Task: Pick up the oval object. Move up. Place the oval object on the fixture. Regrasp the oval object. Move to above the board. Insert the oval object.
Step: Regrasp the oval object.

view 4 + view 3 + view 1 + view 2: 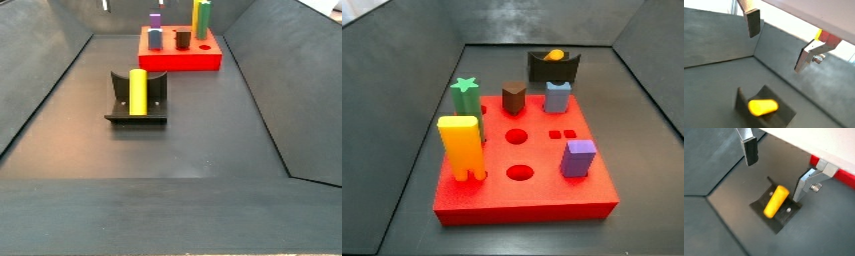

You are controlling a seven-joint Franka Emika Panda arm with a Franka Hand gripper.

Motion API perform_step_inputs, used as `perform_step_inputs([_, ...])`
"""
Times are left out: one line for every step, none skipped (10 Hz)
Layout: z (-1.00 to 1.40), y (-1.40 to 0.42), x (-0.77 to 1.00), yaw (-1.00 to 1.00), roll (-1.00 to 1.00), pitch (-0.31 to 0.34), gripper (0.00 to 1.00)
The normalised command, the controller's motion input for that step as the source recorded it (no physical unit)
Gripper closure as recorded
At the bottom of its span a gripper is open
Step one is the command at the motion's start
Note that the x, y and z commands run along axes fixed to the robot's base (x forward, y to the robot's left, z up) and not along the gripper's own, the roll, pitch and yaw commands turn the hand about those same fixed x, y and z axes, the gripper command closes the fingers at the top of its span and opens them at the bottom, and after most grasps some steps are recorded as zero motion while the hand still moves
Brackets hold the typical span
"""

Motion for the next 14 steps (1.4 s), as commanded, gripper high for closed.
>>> perform_step_inputs([0.00,-0.03,0.04,0.05,1.00,-0.011,0.00])
perform_step_inputs([-0.01,-0.03,0.05,0.05,1.00,0.008,0.00])
perform_step_inputs([-0.01,-0.03,0.06,0.05,1.00,0.029,0.00])
perform_step_inputs([-0.01,-0.04,0.08,0.06,1.00,0.066,0.00])
perform_step_inputs([-0.01,-0.04,0.09,0.07,0.82,0.088,0.00])
perform_step_inputs([-0.01,-0.04,0.09,0.08,0.62,0.096,0.00])
perform_step_inputs([-0.01,-0.03,0.09,0.09,0.37,0.101,0.00])
perform_step_inputs([0.00,-0.03,0.08,0.11,0.24,0.093,0.00])
perform_step_inputs([-1.00,0.08,0.03,0.06,0.21,0.073,0.00])
perform_step_inputs([-1.00,0.08,0.03,0.07,0.19,0.048,0.00])
perform_step_inputs([-1.00,0.07,0.04,0.09,0.16,0.019,0.00])
perform_step_inputs([-1.00,0.06,0.05,0.09,0.10,-0.008,0.00])
perform_step_inputs([-1.00,0.06,0.06,0.09,0.08,-0.019,0.00])
perform_step_inputs([-1.00,0.06,0.07,0.08,0.07,-0.042,0.00])
